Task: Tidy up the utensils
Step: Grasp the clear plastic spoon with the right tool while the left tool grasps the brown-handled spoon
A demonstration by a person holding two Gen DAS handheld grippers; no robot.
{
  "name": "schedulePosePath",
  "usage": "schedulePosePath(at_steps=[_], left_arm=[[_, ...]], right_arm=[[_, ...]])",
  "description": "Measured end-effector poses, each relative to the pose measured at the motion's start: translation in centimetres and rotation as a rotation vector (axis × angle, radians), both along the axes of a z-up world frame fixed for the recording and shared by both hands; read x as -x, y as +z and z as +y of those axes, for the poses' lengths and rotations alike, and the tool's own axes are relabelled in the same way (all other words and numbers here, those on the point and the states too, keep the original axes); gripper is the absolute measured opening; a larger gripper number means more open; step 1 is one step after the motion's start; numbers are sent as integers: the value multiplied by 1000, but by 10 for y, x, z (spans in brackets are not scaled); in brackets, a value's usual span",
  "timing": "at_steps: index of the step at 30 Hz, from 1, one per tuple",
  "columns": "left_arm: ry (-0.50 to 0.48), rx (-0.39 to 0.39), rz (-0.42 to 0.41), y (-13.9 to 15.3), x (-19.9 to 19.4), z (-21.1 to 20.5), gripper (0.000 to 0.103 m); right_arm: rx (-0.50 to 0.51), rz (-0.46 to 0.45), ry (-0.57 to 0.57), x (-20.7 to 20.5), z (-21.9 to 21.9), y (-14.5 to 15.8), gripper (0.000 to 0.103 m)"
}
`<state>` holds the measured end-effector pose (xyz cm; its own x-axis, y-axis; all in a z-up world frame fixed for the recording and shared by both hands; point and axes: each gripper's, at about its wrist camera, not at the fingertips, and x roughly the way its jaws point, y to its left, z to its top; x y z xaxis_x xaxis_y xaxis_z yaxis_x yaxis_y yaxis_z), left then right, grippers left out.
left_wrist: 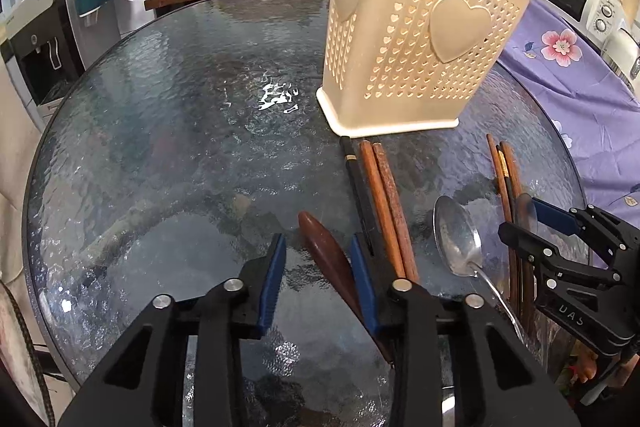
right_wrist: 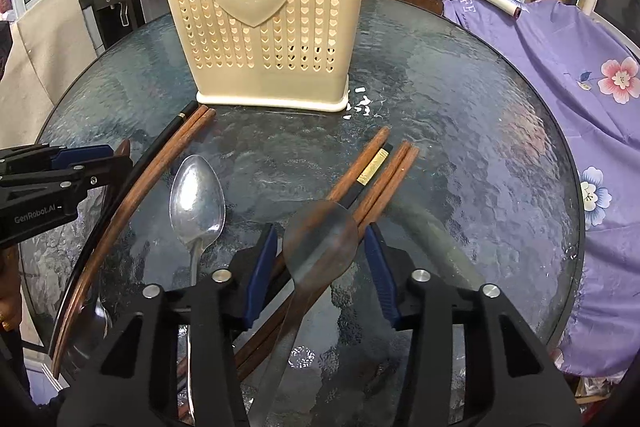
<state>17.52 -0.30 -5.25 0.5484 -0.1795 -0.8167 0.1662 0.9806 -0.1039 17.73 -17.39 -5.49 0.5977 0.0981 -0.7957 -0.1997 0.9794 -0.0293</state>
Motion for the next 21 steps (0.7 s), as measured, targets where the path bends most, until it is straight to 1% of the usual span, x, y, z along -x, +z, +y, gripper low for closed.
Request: schedulePosePath(at_steps=[2,7,13,15,21], left_arm=[[-1,2,-3,-1,-1,0,24],[8,14,-3,-1,-2,0,23],[24,58,-3,2,-5,5,20],[30,65,-23,7,-6,7,19],[41,56,-132,32,1,9,16]], right_arm=[[0,-1,0,-1,0,0,39],[1,-1,2,-1,0,1,37],[-18,-23,5,0,-2,6,37],[-25,-40,8,2,-3,9,37],[-48,-104,20,8,-4,23,37]])
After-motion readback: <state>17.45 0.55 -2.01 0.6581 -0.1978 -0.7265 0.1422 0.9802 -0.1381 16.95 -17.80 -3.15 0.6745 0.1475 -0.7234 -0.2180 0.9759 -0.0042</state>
